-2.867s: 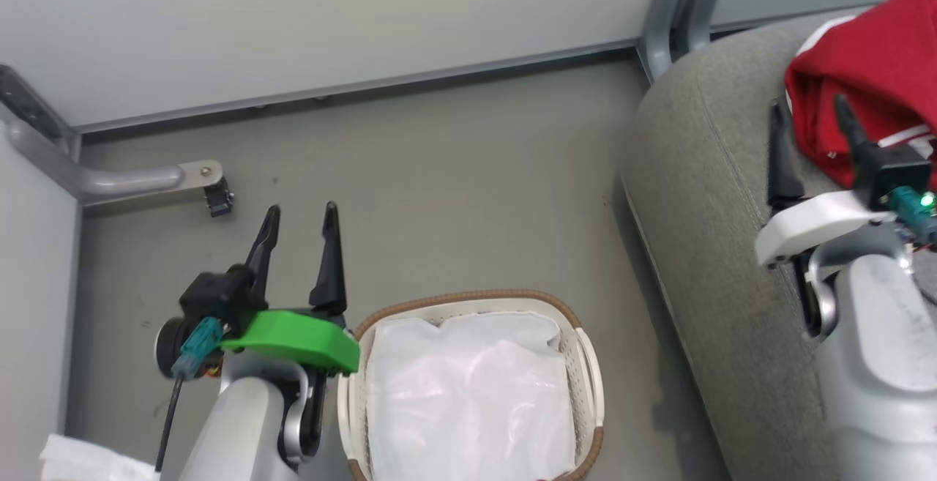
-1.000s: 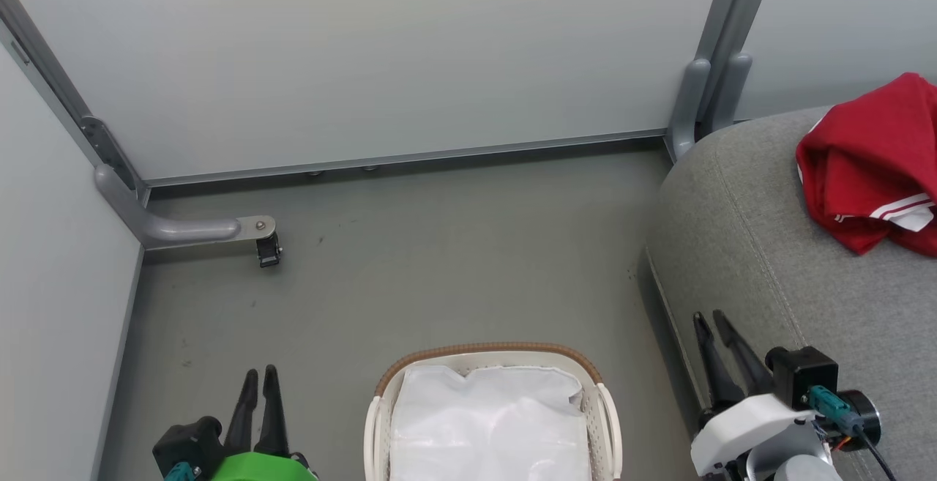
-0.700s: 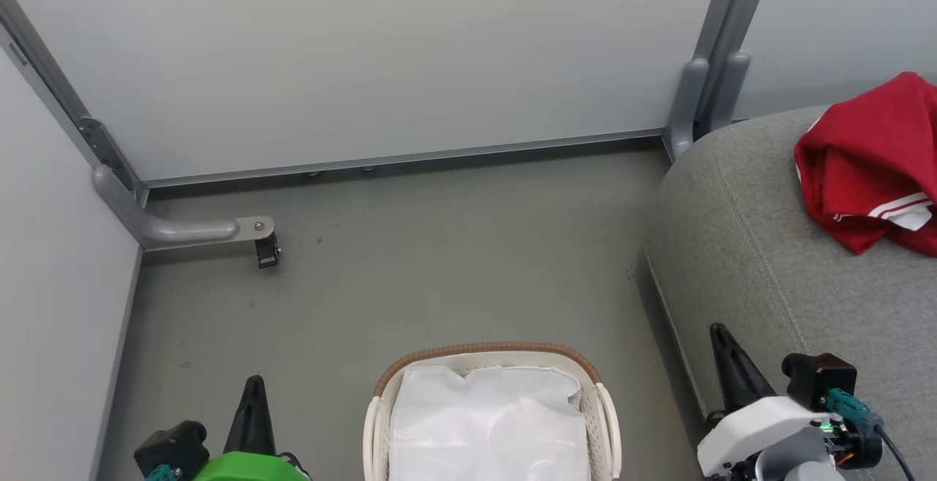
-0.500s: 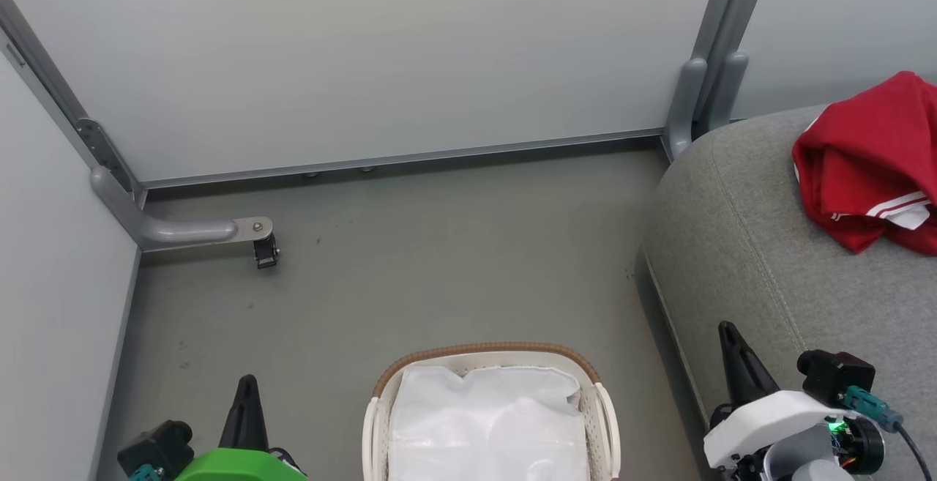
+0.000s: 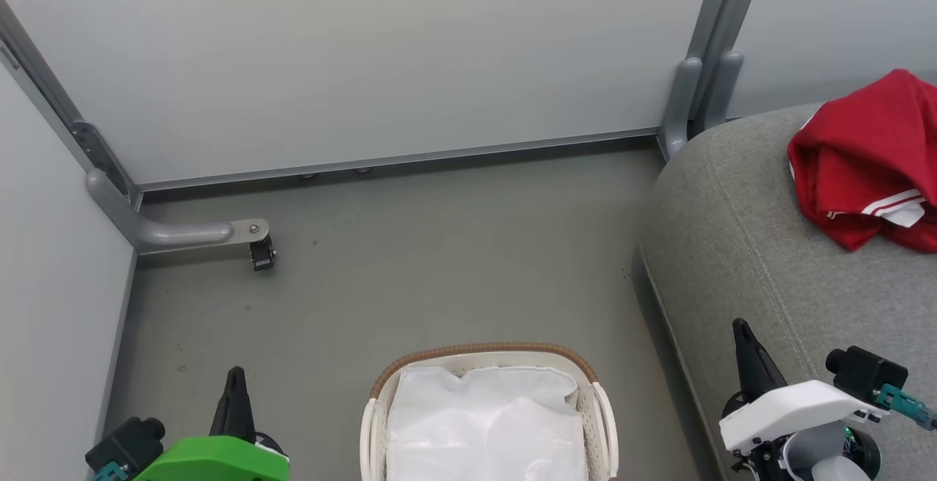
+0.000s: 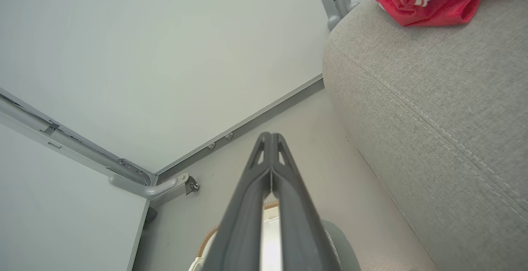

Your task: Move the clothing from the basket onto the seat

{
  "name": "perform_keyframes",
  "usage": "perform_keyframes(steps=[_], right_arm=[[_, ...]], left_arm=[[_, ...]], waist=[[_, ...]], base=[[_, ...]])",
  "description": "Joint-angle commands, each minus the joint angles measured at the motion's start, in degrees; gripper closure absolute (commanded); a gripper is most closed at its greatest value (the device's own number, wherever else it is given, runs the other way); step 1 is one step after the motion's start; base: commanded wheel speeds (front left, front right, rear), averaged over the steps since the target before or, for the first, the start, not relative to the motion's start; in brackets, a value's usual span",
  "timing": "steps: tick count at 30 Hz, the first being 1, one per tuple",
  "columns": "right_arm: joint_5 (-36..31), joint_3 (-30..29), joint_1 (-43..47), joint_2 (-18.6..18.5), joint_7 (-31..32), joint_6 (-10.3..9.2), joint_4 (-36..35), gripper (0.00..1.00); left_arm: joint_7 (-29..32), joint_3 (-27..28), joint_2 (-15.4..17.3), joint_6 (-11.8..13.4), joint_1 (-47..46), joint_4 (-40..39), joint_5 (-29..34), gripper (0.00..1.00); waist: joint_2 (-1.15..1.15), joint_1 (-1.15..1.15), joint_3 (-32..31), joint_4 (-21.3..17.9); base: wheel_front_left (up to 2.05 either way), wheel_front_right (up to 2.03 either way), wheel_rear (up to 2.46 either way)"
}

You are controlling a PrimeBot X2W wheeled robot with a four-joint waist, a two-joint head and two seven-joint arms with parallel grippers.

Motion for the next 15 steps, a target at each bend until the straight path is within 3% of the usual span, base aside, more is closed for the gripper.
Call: perform_keyframes(steps=[1,12,13,15], right_arm=[[2.1,-0.4,-1.2,-0.3,0.4,0.0,-1.1,1.0],[11.0,-1.5,-1.5,-0.4,2.7,-0.01,-1.8,1.0],[16.0,-2.0,-1.6,-0.4,4.1,-0.01,-2.1,1.0],[18.2,-2.3,-1.7,-0.4,4.6,-0.02,-2.3,1.0]], left_arm=[[0.5,0.4,0.1,-0.4,-1.8,-1.0,-1.7,1.0],[2.8,1.9,0.1,-1.2,-2.7,-1.9,-9.3,1.0],[4.1,2.6,0.2,-1.5,-3.1,-2.3,-13.6,1.0],[4.7,3.0,0.2,-1.7,-3.3,-2.5,-15.4,1.0]], waist=[[0.0,0.0,0.0,0.0],[0.0,0.0,0.0,-0.4],[0.0,0.0,0.0,-0.6],[0.0,0.0,0.0,-0.7]], base=[[0.0,0.0,0.0],[0.0,0.0,0.0],[0.0,0.0,0.0],[0.0,0.0,0.0]])
